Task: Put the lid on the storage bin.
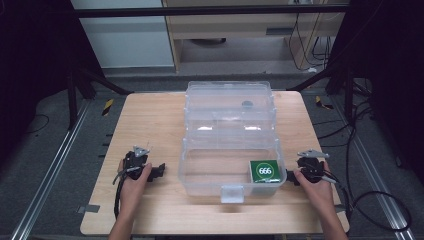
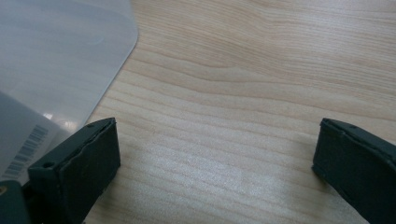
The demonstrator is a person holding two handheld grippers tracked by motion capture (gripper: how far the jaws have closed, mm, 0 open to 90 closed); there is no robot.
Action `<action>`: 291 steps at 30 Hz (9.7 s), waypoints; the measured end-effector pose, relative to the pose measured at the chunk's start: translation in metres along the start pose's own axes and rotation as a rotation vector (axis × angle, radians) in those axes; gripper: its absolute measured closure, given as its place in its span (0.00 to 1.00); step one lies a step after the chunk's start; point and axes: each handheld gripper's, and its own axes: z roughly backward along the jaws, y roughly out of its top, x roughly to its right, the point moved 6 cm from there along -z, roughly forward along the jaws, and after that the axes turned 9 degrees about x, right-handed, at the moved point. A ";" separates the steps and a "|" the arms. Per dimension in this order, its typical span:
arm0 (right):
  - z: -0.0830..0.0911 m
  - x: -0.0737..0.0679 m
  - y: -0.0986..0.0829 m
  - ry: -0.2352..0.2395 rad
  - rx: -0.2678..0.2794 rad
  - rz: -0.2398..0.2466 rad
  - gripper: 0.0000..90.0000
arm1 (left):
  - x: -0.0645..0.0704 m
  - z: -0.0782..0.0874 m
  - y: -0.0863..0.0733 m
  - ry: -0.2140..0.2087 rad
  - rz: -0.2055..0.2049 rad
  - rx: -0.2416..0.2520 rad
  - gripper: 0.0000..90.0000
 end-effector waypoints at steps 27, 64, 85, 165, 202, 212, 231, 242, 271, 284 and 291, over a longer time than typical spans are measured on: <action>0.091 -0.010 0.162 0.105 -0.184 0.654 0.37 | 0.070 0.122 0.108 -0.368 -0.629 -0.098 0.06; 0.065 -0.096 0.249 0.268 -0.140 0.917 0.67 | 0.187 0.082 0.074 -0.704 -0.908 -0.339 0.54; 0.054 -0.105 0.248 0.308 -0.186 1.013 0.71 | 0.187 0.071 0.069 -0.711 -0.897 -0.368 0.92; 0.060 -0.151 0.213 0.470 -0.242 1.166 0.96 | 0.190 0.064 0.070 -0.571 -0.790 -0.281 0.89; 0.081 -0.155 0.181 0.543 -0.234 1.130 0.97 | 0.183 0.064 0.067 -0.587 -0.745 -0.290 0.88; 0.084 -0.157 0.174 0.560 -0.252 1.139 0.96 | 0.184 0.065 0.067 -0.582 -0.749 -0.290 0.88; 0.086 -0.155 0.172 0.587 -0.267 1.149 0.96 | 0.187 0.064 0.070 -0.600 -0.841 -0.274 0.89; 0.087 -0.154 0.171 0.582 -0.260 1.155 0.96 | 0.186 0.069 0.065 -0.569 -0.754 -0.260 0.84; 0.090 -0.154 0.162 0.583 -0.243 1.172 0.94 | 0.159 0.146 0.123 -0.659 -0.595 -0.059 0.71; 0.091 -0.156 0.160 0.570 -0.242 1.186 0.93 | 0.101 0.145 0.187 -0.506 -0.460 -0.077 0.95; 0.091 -0.156 0.159 0.565 -0.244 1.189 0.93 | 0.095 0.126 0.196 -0.473 -0.428 -0.109 1.00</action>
